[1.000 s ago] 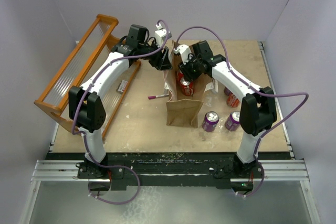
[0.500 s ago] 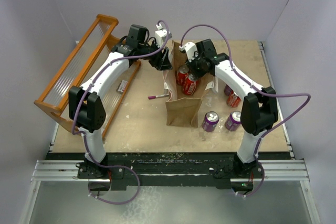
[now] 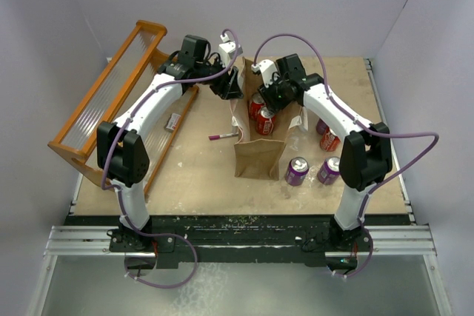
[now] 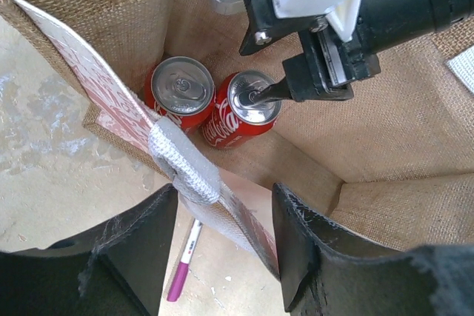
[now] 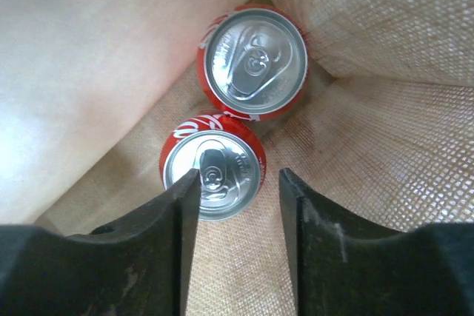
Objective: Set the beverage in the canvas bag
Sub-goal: Adjust the drink in the canvas bag.
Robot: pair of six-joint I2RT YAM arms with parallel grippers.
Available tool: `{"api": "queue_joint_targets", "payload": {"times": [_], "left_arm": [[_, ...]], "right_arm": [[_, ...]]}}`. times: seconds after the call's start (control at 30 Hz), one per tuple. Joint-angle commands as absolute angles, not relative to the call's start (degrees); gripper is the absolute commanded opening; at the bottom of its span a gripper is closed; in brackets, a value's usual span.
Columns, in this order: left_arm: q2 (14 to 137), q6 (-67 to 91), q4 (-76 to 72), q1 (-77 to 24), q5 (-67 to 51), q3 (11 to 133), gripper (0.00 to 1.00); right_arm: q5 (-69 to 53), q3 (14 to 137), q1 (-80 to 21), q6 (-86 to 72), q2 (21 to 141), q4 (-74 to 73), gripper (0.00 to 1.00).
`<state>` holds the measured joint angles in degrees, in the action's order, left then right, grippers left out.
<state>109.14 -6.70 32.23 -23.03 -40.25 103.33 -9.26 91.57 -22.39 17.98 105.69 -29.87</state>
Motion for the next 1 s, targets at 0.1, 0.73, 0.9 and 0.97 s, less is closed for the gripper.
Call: {"api": "queue_joint_targets", "payload": {"times": [0.1, 0.73, 0.9, 0.97], "left_arm": [[105.22, -7.84, 31.11, -23.31, -40.99, 102.38, 0.57], [103.80, -8.22, 31.26, -23.30, -40.42, 101.13, 0.57], [103.87, -8.34, 31.27, -23.34, -40.35, 101.17, 0.57], [103.80, -8.44, 31.37, -23.32, -40.31, 101.15, 0.57]], "right_arm": [[-15.85, 93.64, -22.86, 17.89, 101.23, -30.17, 0.64], [-11.42, 93.18, -25.22, 21.08, 109.38, -31.40, 0.86], [-9.95, 93.35, -25.22, 21.27, 110.40, -31.02, 0.75], [-9.35, 93.25, -25.22, 21.09, 110.09, -30.51, 0.66]]}}
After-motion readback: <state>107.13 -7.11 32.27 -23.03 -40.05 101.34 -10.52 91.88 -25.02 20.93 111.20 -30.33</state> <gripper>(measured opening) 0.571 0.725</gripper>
